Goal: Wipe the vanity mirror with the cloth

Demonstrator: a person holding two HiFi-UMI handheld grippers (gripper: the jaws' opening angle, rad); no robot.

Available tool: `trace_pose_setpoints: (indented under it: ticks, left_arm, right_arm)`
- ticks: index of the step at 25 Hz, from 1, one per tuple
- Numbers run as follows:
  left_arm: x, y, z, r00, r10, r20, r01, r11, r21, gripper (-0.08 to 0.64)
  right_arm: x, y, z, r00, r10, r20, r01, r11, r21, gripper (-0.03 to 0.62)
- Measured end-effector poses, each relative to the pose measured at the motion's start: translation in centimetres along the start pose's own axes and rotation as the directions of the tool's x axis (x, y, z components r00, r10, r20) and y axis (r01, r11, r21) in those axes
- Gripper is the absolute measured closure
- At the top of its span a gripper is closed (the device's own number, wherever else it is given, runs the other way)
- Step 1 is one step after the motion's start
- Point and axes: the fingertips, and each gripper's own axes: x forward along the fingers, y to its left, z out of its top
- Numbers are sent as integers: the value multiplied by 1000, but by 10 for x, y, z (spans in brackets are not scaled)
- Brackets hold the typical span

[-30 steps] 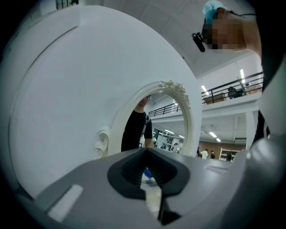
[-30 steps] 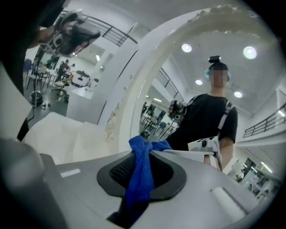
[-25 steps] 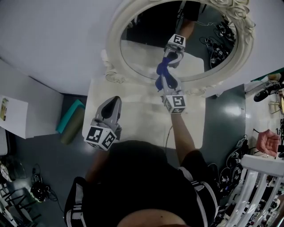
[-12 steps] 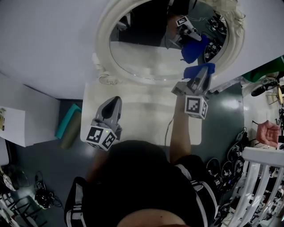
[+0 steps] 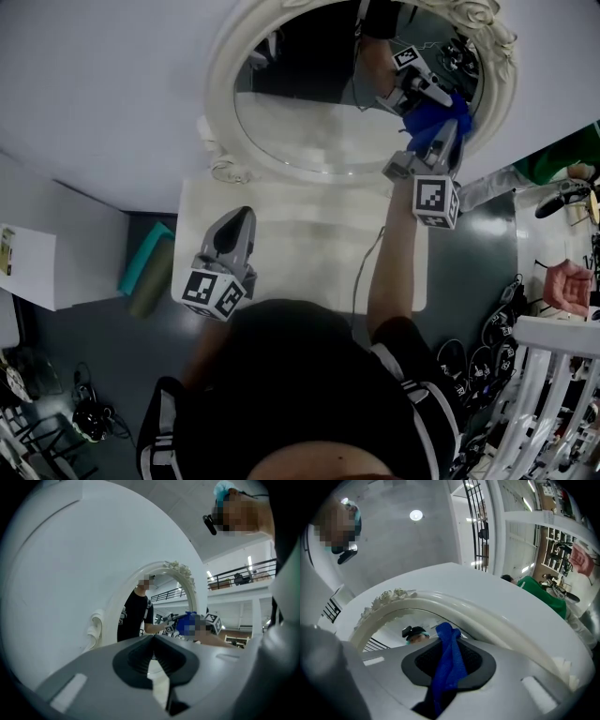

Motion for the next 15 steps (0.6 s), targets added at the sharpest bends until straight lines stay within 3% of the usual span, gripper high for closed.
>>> trace_pose_setpoints:
  ticks: [4,9,12,15]
  left_arm:
    - [4,0,-2,1000,-5,-1,5,1000,-3,549]
    - [7,-2,-5,1000,-6,0,6,1000,-8,549]
    - [6,-1,-5,1000,3,0,-3,1000,-10,549]
    - [7,-1,-5,1000,6,1,-6,1000,-14,549]
  right_arm:
    - [12,18,12,999,33,9,-32,999,-36,532]
    - [33,54,34,995,96,20,-91,981,-173,532]
    - [43,82,45,988,157,-4,-151,939,-309,531]
    - [49,111,49,972,228,-50,-226,863,-452,531]
